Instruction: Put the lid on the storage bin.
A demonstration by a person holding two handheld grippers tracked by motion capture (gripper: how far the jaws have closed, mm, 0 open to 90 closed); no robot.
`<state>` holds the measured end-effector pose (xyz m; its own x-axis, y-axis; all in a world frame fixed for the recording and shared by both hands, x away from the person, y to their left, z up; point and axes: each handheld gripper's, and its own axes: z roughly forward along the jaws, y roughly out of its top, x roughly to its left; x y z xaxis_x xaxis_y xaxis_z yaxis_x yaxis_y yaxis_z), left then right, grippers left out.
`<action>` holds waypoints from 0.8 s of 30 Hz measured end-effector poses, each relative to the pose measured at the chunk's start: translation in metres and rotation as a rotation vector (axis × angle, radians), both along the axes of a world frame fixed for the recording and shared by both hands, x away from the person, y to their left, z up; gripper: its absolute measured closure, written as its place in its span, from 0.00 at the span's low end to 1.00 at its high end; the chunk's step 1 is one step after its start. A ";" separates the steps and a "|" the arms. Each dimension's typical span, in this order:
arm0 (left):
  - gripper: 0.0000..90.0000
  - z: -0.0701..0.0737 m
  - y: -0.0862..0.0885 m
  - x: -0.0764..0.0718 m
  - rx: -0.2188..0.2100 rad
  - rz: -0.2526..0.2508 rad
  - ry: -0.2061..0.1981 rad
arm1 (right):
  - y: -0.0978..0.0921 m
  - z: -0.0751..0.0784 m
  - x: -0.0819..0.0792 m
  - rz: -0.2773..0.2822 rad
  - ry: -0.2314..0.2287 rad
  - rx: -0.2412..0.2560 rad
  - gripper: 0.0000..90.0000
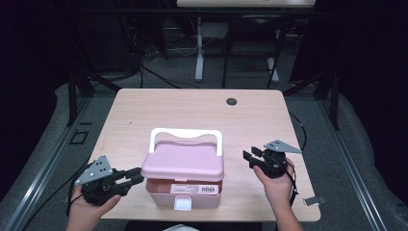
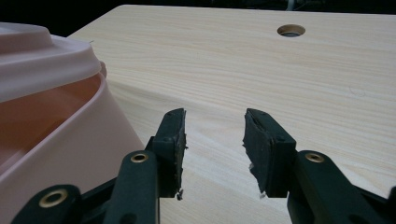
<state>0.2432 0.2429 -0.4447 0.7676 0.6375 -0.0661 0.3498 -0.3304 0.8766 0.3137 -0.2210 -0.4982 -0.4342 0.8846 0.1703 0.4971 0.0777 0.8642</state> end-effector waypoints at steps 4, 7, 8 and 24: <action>0.80 0.000 0.002 -0.001 0.004 0.001 0.002 | 0.001 -0.001 0.000 0.001 -0.002 0.001 0.64; 0.81 -0.001 0.003 -0.001 0.007 0.004 0.004 | 0.001 -0.001 0.000 0.002 -0.002 0.001 0.64; 0.81 -0.002 0.003 -0.001 0.012 0.004 0.005 | 0.001 -0.001 0.000 0.002 -0.002 0.002 0.64; 0.83 -0.012 0.007 0.004 0.021 0.028 0.030 | 0.001 -0.003 0.000 0.001 0.002 0.002 0.64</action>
<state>0.2475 0.2504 -0.4566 0.7474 0.6601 -0.0746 0.3848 -0.3387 0.8586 0.3133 -0.2197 -0.5007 -0.4347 0.8839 0.1726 0.4986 0.0767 0.8634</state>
